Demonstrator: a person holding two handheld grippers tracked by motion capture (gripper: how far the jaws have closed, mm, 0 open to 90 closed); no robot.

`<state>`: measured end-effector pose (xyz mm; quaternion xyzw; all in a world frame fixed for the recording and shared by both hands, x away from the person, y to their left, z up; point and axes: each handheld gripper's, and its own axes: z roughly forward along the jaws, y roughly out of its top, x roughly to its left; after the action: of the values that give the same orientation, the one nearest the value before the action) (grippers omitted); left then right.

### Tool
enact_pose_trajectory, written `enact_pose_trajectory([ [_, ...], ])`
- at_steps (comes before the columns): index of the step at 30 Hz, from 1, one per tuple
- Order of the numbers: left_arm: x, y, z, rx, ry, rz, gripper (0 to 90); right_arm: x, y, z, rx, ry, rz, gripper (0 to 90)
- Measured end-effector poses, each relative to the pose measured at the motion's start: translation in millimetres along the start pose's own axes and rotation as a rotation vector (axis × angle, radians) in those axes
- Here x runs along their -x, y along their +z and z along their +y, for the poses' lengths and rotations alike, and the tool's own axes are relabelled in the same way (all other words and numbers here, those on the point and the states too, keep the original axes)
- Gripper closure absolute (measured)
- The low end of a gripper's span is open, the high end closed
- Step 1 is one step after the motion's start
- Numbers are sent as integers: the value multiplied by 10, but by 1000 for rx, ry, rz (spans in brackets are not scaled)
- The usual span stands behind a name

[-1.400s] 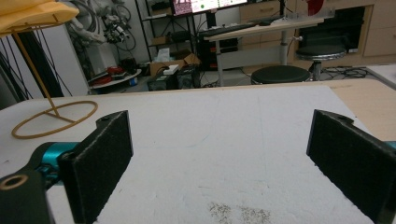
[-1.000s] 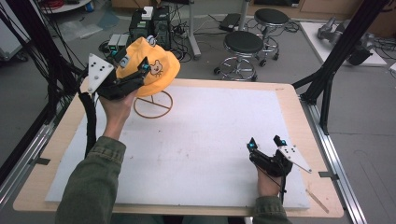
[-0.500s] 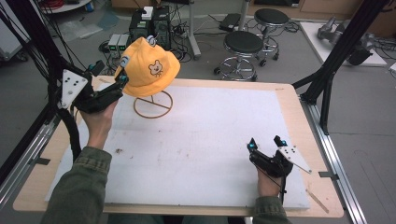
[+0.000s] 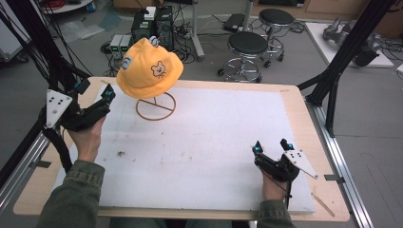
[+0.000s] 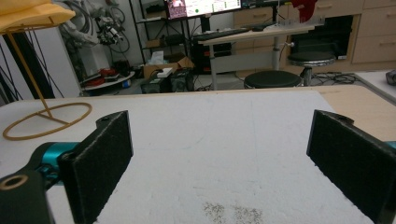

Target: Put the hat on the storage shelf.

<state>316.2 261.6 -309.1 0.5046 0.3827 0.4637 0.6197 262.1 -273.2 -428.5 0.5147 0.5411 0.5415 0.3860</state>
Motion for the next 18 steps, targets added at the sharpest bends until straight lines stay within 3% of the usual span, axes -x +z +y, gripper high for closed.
enact_pose_trajectory([
  [4, -16, -116, -87, -17, 40, 20, 245, 3, 6, -4, -6, -3, -2, 58],
  [18, -134, -503, -420, -50, 37, 93, 238, -12, -5, -9, -16, 5, -2, 58],
])
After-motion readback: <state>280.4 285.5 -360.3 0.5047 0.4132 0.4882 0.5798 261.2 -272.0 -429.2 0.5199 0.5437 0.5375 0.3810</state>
